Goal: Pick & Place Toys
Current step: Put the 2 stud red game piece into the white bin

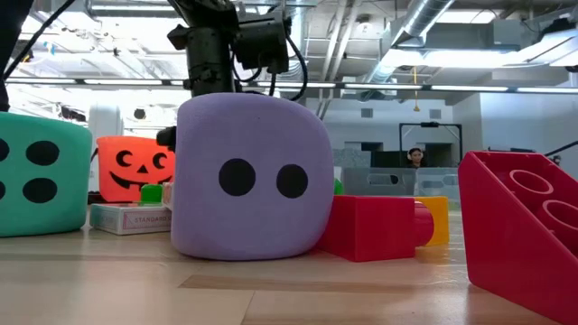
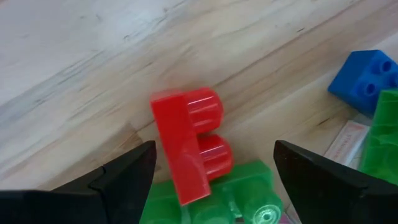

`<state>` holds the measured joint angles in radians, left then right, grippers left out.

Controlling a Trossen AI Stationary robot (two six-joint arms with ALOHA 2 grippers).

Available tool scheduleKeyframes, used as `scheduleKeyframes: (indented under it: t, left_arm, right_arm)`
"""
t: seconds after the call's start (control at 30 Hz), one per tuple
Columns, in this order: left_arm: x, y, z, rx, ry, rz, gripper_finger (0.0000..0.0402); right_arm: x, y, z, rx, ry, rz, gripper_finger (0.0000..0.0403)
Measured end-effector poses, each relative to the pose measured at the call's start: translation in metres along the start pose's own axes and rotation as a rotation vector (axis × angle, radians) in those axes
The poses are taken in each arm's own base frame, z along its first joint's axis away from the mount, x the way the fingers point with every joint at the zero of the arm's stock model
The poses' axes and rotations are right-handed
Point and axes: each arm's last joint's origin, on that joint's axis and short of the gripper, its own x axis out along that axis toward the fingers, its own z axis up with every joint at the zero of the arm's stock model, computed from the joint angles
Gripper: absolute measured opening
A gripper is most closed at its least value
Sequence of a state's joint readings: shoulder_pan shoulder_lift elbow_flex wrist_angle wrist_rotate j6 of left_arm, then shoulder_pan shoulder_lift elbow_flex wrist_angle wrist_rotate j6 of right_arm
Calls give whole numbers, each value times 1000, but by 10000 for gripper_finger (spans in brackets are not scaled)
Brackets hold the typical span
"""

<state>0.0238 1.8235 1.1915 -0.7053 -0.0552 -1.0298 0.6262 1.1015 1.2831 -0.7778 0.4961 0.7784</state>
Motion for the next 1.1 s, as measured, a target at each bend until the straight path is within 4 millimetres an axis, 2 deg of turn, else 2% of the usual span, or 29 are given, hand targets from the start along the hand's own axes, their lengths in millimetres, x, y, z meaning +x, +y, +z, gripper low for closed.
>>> scheduleKeyframes:
  t: [0.37, 0.5, 0.67, 0.9, 1.1]
  left_arm:
    - [10, 0, -1, 2, 9, 18, 318]
    - [18, 0, -1, 4, 23, 36, 299]
    - [22, 0, -3, 6, 55, 36, 244]
    - [21, 1, -2, 3, 57, 36, 129]
    - [3, -1, 0, 33, 28, -29, 42]
  right_arm:
    - [0, 0, 0, -1, 0, 0, 291]
    - [0, 0, 0, -1, 0, 0, 291]
    - [0, 0, 0, 6, 1, -1, 291]
    - [0, 0, 0, 9, -1, -1, 291]
    - [0, 0, 0, 19, -2, -1, 291]
